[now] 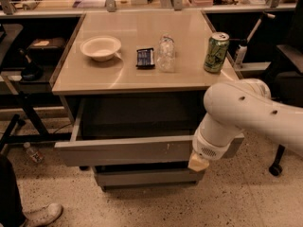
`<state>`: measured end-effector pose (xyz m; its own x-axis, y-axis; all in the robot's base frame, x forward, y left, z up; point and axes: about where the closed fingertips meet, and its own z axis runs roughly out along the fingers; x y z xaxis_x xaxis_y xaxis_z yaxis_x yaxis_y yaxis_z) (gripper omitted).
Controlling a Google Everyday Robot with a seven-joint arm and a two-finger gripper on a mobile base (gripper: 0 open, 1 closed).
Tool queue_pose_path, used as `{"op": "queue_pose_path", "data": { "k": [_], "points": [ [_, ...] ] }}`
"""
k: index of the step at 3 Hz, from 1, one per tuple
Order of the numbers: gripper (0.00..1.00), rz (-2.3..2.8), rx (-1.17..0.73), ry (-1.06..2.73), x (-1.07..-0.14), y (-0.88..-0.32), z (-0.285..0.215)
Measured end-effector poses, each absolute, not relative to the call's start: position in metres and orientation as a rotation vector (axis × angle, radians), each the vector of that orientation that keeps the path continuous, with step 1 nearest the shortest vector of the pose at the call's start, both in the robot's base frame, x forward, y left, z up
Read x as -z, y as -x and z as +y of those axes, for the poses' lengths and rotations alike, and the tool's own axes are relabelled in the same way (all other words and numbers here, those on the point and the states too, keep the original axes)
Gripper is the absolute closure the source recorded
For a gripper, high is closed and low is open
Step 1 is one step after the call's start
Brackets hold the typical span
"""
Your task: Close top drawer
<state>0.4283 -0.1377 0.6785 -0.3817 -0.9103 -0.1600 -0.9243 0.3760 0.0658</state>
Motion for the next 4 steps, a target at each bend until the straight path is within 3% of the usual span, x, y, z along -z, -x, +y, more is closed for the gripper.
{"op": "queue_pose_path", "data": {
  "k": [2, 4],
  "points": [
    [1.00, 2.490, -0.057, 1.695, -0.691, -0.508, -0.132],
    [0.57, 2.485, -0.054, 1.697, -0.692, -0.510, -0.131]
  ]
}}
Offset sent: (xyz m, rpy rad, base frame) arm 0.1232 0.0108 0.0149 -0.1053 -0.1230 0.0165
